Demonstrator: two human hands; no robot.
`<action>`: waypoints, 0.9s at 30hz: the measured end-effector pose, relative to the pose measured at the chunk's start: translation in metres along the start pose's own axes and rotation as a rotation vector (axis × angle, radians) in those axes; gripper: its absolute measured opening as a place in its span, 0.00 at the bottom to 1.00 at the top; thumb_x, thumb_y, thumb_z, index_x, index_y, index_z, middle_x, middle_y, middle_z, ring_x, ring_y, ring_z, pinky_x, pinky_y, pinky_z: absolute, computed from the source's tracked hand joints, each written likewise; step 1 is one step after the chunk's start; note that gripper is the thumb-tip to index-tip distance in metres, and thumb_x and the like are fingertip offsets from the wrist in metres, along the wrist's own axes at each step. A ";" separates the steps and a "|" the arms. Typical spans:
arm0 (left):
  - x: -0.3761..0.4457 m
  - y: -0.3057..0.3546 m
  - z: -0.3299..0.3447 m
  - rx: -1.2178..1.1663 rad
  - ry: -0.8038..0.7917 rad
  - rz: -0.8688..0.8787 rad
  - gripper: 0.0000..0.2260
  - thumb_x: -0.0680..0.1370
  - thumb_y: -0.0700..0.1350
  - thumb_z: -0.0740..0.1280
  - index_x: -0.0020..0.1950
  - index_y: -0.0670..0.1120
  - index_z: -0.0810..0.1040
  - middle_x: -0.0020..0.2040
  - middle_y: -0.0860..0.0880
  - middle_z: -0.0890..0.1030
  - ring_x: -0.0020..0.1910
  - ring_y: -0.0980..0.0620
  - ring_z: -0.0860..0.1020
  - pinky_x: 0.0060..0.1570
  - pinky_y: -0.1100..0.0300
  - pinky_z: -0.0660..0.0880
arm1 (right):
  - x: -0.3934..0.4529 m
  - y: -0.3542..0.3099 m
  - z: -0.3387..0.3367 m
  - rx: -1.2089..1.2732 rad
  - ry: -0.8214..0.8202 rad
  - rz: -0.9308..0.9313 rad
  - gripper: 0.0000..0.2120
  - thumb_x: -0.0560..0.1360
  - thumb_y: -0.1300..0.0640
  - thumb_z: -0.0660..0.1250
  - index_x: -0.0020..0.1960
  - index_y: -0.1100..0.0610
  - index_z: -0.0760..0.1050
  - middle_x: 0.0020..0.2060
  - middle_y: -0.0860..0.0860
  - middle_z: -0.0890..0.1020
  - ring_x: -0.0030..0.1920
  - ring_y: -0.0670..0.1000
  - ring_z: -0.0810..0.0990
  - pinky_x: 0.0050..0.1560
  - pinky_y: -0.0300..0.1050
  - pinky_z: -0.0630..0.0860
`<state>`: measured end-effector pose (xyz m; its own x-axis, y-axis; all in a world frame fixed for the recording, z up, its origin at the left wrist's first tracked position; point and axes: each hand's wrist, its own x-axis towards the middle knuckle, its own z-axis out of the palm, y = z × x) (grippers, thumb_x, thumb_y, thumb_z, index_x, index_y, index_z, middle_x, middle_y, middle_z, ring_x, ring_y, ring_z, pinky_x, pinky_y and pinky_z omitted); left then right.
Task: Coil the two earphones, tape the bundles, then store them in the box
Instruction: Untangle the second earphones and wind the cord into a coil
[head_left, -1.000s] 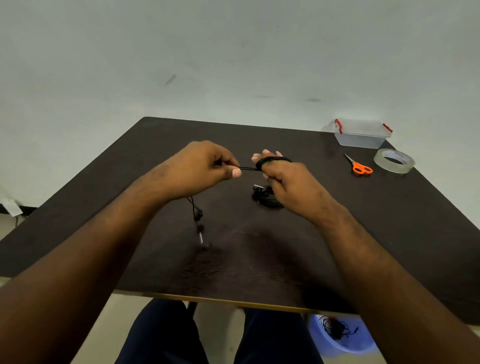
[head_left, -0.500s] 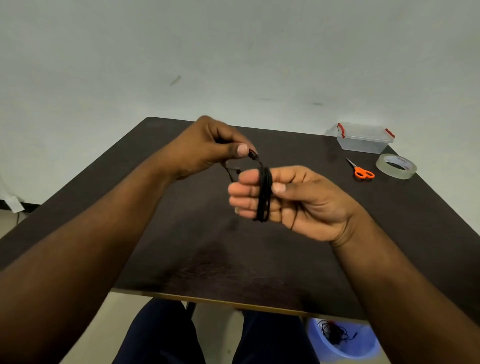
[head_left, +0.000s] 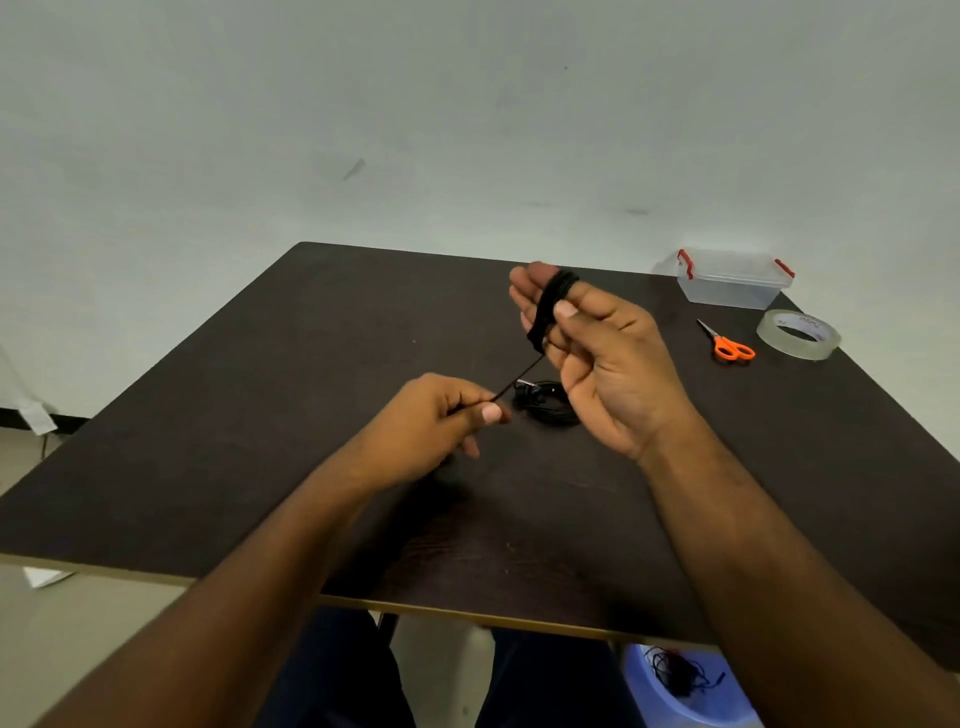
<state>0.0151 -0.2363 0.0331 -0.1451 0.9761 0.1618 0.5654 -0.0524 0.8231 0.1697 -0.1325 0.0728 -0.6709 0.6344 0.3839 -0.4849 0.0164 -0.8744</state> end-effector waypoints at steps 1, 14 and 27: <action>-0.001 0.001 -0.002 0.136 0.003 -0.021 0.07 0.80 0.47 0.65 0.47 0.51 0.82 0.30 0.57 0.80 0.35 0.56 0.81 0.48 0.58 0.77 | 0.000 0.002 -0.002 -0.162 0.010 -0.004 0.16 0.79 0.69 0.57 0.63 0.59 0.76 0.62 0.54 0.80 0.66 0.49 0.75 0.70 0.43 0.67; 0.008 0.033 -0.042 0.976 0.183 0.282 0.07 0.77 0.54 0.66 0.52 0.61 0.82 0.42 0.62 0.74 0.64 0.53 0.69 0.67 0.36 0.37 | -0.006 0.014 -0.003 -1.122 -0.296 0.312 0.09 0.80 0.57 0.62 0.50 0.53 0.82 0.43 0.45 0.84 0.42 0.38 0.81 0.45 0.36 0.76; 0.025 0.021 -0.015 -0.598 0.151 0.290 0.07 0.72 0.41 0.72 0.48 0.49 0.84 0.40 0.51 0.84 0.41 0.56 0.82 0.45 0.64 0.77 | -0.014 -0.005 0.007 -0.018 -0.274 0.323 0.12 0.78 0.57 0.60 0.40 0.59 0.78 0.28 0.50 0.71 0.28 0.48 0.73 0.41 0.45 0.79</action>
<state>0.0113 -0.2159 0.0624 -0.1913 0.8673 0.4595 0.0589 -0.4572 0.8874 0.1781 -0.1471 0.0740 -0.9125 0.3801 0.1515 -0.2166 -0.1346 -0.9669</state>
